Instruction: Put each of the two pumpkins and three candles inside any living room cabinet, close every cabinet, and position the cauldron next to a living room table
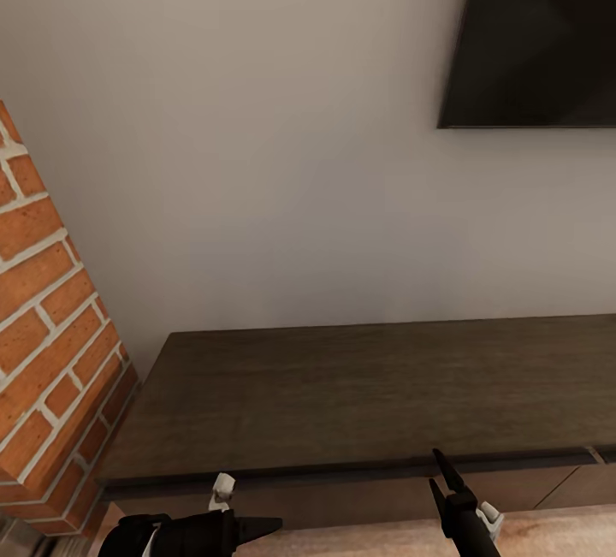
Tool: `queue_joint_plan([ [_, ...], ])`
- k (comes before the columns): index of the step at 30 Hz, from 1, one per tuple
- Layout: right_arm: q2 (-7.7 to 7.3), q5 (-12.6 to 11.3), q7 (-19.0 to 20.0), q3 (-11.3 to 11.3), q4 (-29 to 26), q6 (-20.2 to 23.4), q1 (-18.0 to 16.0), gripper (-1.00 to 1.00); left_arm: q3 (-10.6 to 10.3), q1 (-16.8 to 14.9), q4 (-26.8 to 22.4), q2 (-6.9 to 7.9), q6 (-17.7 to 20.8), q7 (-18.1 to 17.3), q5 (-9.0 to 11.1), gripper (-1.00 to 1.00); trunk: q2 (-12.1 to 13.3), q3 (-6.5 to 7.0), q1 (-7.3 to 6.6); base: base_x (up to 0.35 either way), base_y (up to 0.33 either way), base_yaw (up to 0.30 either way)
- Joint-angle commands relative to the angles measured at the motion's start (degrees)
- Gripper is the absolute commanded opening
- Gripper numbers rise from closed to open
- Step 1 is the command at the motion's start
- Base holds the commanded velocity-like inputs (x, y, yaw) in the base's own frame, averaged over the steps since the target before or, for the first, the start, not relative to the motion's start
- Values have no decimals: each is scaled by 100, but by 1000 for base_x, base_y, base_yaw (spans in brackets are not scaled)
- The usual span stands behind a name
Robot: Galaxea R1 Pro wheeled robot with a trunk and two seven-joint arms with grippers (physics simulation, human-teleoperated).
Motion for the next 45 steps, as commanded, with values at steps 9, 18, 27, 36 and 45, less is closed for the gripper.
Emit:
queue_joint_plan([
  [9, -5, -63, 18, -4, 2, 60, -2, -100, 0, -2, -1, 5, 61, -14, 10, 100, -2, -5, -1, -8, 0, 0],
  [18, -5, -63, 32, -4, 2, 65, -2, -100, -1, -2, 0, 5, 61, -14, 10, 100, -2, -5, -1, -122, 0, 0],
  [27, -5, -63, 35, -4, 2, 65, -2, -100, 0, -2, 3, 0, 60, -14, 10, 100, -2, -5, -1, -5, 0, 0],
  [36, -5, -63, 22, -4, 2, 58, -2, -100, -1, -2, 4, 0, 59, -14, 10, 100, -2, -5, -1, 0, 0, 0],
  [45, -5, -77, 95, -4, 2, 65, -2, -100, 0, -2, 4, 4, 56, -14, 10, 100, -2, -5, -1, 0, 0, 0],
])
